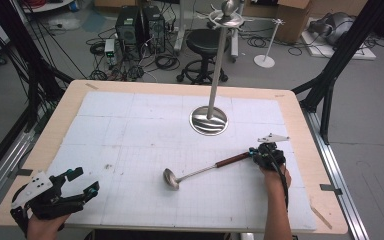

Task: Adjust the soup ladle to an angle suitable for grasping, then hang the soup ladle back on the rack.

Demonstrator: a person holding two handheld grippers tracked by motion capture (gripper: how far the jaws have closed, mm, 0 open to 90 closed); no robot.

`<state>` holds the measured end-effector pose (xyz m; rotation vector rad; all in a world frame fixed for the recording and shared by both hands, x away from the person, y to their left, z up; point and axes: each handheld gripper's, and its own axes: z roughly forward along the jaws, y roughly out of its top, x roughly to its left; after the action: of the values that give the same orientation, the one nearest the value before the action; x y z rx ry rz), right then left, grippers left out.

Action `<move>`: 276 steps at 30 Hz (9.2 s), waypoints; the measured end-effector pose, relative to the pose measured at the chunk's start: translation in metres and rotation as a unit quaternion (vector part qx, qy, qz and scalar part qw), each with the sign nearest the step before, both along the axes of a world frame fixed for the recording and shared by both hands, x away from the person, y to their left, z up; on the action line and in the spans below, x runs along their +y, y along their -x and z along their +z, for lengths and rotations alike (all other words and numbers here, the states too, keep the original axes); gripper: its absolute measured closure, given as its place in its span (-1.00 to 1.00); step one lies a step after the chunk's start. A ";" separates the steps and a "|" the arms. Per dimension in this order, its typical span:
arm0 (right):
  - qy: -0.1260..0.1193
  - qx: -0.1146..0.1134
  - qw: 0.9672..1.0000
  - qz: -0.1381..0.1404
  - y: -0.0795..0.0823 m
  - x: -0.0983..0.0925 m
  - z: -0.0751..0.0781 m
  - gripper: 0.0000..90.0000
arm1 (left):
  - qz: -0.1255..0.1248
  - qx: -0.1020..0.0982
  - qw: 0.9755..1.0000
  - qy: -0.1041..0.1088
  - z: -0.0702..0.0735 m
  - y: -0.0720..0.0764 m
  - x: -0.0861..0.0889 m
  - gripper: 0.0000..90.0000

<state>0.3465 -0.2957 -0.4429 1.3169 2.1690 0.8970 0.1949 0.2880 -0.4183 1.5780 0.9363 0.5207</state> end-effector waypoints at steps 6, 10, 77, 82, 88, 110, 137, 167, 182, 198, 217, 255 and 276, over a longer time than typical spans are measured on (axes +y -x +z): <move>0.004 0.006 1.000 0.019 0.003 0.010 0.001 0.99 | 0.000 0.000 1.000 0.001 0.000 0.000 0.000 -0.55; 0.006 0.008 1.000 0.030 0.005 0.017 0.002 0.99 | -0.005 0.002 1.000 -0.005 0.000 0.001 -0.002 -0.55; -0.034 0.022 0.998 0.055 0.014 0.052 -0.001 0.99 | -0.171 0.043 0.979 -0.099 -0.025 0.001 -0.126 0.99; -0.035 0.021 0.997 0.060 0.014 0.055 0.000 0.99 | -0.158 0.046 0.982 -0.097 -0.024 -0.003 -0.121 0.99; -0.037 0.025 0.997 0.063 0.013 0.059 0.000 0.99 | -0.148 0.049 0.983 -0.100 -0.024 -0.007 -0.118 0.99; -0.060 0.030 0.994 0.086 0.024 0.089 -0.002 0.99 | -0.107 0.067 0.985 -0.115 -0.019 -0.016 -0.080 0.96; -0.118 -0.019 0.992 0.038 0.075 0.053 0.022 0.31 | -0.117 0.021 0.991 -0.062 0.015 -0.004 -0.036 0.08; -0.134 -0.162 0.977 -0.031 0.175 -0.009 0.045 -0.62 | -0.095 -0.027 0.995 0.017 0.018 -0.011 -0.018 -0.54; -0.139 -0.157 0.977 -0.038 0.179 -0.012 0.044 -0.62 | -0.116 -0.008 0.993 -0.003 0.031 -0.035 -0.019 -0.51; -0.139 -0.151 0.978 -0.029 0.176 -0.010 0.045 -0.62 | -0.252 0.058 0.958 -0.126 0.042 -0.084 -0.080 -0.16; -0.148 -0.159 0.976 -0.031 0.180 -0.013 0.050 -0.62 | -0.330 0.118 0.900 -0.258 0.027 -0.116 -0.153 0.01; -0.156 -0.161 0.974 -0.038 0.180 -0.015 0.052 -0.61 | -0.344 0.166 0.836 -0.394 0.003 -0.120 -0.181 0.59; -0.161 -0.164 0.972 -0.045 0.182 -0.018 0.053 -0.56 | -0.334 0.187 0.841 -0.382 0.006 -0.121 -0.179 0.86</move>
<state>0.1650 -0.3138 -0.3899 1.2891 1.7492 1.3657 0.3160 0.1090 -0.4126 2.6553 0.3693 0.0565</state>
